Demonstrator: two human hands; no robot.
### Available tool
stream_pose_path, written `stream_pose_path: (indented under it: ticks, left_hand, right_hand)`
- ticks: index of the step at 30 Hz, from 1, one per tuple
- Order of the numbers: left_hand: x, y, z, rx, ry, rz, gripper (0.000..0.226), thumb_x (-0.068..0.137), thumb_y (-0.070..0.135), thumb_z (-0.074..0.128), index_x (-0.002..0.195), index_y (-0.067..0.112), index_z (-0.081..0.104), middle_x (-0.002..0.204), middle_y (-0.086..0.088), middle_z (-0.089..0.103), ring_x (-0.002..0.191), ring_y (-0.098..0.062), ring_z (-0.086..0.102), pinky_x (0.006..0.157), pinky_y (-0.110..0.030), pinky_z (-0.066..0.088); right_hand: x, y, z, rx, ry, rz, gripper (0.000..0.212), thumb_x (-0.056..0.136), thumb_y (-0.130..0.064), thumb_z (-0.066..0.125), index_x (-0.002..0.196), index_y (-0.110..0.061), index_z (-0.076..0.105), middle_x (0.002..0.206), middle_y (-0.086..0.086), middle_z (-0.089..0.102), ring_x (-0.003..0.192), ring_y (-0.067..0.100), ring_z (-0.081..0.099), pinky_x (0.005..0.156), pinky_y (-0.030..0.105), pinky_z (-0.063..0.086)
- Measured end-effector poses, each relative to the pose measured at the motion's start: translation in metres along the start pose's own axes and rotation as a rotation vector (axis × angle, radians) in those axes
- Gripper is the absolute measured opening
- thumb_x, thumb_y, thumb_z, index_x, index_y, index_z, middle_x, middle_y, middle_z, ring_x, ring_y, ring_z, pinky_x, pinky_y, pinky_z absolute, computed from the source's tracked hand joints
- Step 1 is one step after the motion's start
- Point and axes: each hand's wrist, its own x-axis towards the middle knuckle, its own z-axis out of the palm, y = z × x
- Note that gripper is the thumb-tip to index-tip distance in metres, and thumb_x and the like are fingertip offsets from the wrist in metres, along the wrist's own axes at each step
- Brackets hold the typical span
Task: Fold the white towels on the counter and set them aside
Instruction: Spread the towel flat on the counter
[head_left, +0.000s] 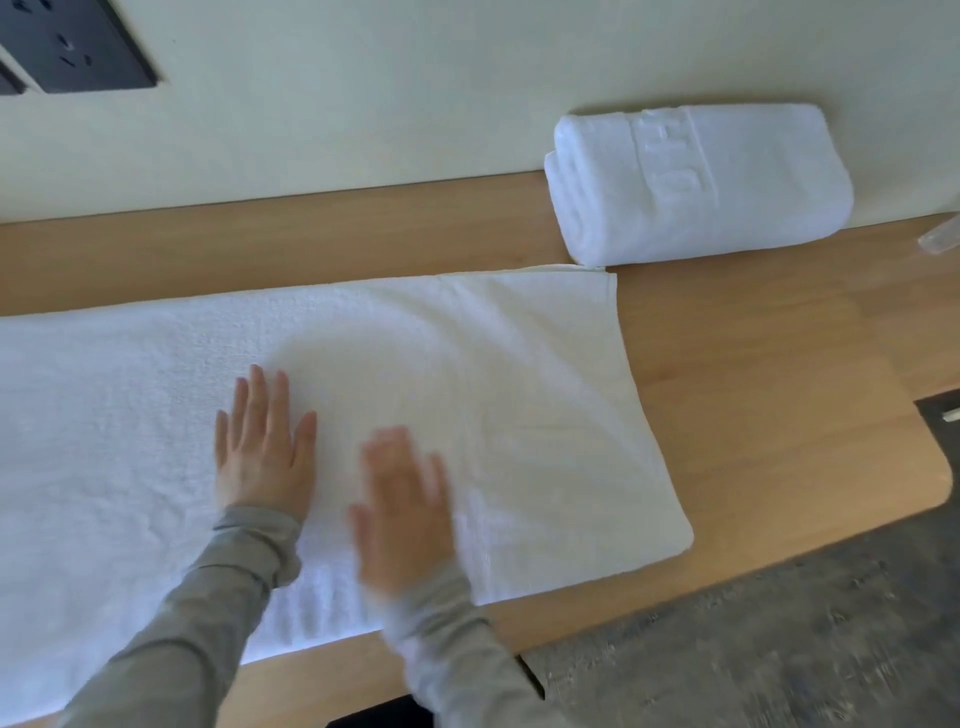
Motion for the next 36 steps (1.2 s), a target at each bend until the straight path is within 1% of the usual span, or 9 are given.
stream_pose_path:
  ticks: [5,11,15,19,23,26,29,33,36]
  left_hand:
    - [0.004,-0.035,0.000,0.182,-0.077,0.018,0.064,0.092,0.050,0.013,0.150,0.023,0.012,0.158,0.002,0.008,0.146,-0.014,0.004,0.117,-0.036,-0.002]
    - [0.002,-0.038,0.006,0.191,-0.051,0.025,0.064,0.092,0.052,0.009,0.150,0.025,0.011,0.159,0.003,0.008,0.145,-0.012,0.003,0.117,-0.036,-0.002]
    - [0.000,-0.031,0.003,0.187,-0.023,0.036,0.065,0.093,0.047,0.012,0.149,0.014,0.020,0.157,-0.006,0.016,0.145,-0.021,0.010,0.118,-0.044,0.005]
    - [-0.015,0.011,0.003,0.130,0.038,0.120,0.064,0.097,0.043,0.014,0.145,0.003,0.029,0.153,-0.015,0.026,0.141,-0.030,0.023,0.116,-0.049,0.014]
    - [-0.037,0.060,0.025,0.139,-0.079,0.229,0.063,0.099,0.039,0.008,0.142,0.001,0.033,0.150,-0.015,0.030,0.138,-0.031,0.031,0.114,-0.046,0.014]
    - [-0.038,0.058,0.036,0.180,-0.108,0.184,0.066,0.098,0.041,0.005,0.140,0.000,0.037,0.148,-0.016,0.033,0.137,-0.028,0.034,0.114,-0.046,0.015]
    - [-0.037,0.054,0.041,0.194,-0.122,0.167,0.069,0.096,0.046,0.008,0.143,0.004,0.033,0.151,-0.012,0.031,0.139,-0.021,0.028,0.116,-0.043,0.010]
    - [-0.038,0.055,0.044,0.206,-0.130,0.161,0.069,0.095,0.047,0.009,0.142,0.003,0.034,0.151,-0.012,0.031,0.139,-0.020,0.024,0.115,-0.044,0.011]
    - [-0.038,0.055,0.043,0.220,-0.122,0.163,0.069,0.096,0.047,0.009,0.141,0.002,0.035,0.150,-0.013,0.032,0.140,-0.020,0.022,0.115,-0.046,0.014]
  right_hand:
    - [-0.006,0.003,0.029,-0.167,-0.228,-0.188,0.057,0.094,-0.044,0.030,0.144,-0.017,0.034,0.152,-0.001,0.031,0.143,0.017,0.023,0.111,0.049,0.025]
    - [-0.060,0.164,-0.025,-0.319,-0.228,0.336,0.067,0.093,-0.053,0.004,0.149,-0.017,-0.005,0.158,0.001,-0.006,0.146,0.017,-0.007,0.117,0.045,0.004]
    - [-0.061,0.181,-0.044,-0.201,-0.246,0.469,0.072,0.085,-0.057,-0.005,0.143,-0.015,-0.012,0.157,0.003,-0.010,0.143,0.016,-0.015,0.119,0.043,0.000]
    - [-0.027,0.133,-0.040,-0.115,-0.197,0.181,0.065,0.095,-0.046,0.011,0.148,-0.009,0.001,0.157,0.010,-0.004,0.146,0.022,-0.008,0.118,0.040,-0.005]
    - [0.013,0.089,-0.009,-0.170,-0.234,-0.376,0.054,0.095,-0.035,0.032,0.141,-0.007,0.038,0.150,0.008,0.034,0.143,0.023,0.022,0.114,0.043,0.026]
    - [0.042,0.117,-0.008,-0.301,-0.385,-0.591,0.057,0.094,-0.044,0.030,0.144,-0.016,0.031,0.151,0.001,0.034,0.142,0.020,0.024,0.112,0.046,0.029]
    - [0.082,0.187,-0.030,-0.398,-0.354,-0.422,0.061,0.091,-0.044,0.027,0.144,-0.015,0.029,0.152,0.002,0.030,0.140,0.022,0.029,0.110,0.047,0.029]
    - [0.122,0.268,-0.052,-0.232,-0.288,0.135,0.059,0.098,-0.038,0.024,0.149,-0.019,0.001,0.157,-0.004,-0.006,0.146,0.018,0.001,0.118,0.038,0.006]
    - [0.126,0.267,-0.052,-0.218,-0.226,0.243,0.057,0.100,-0.033,0.025,0.149,-0.014,0.003,0.158,0.001,-0.003,0.146,0.019,-0.001,0.118,0.040,0.002]
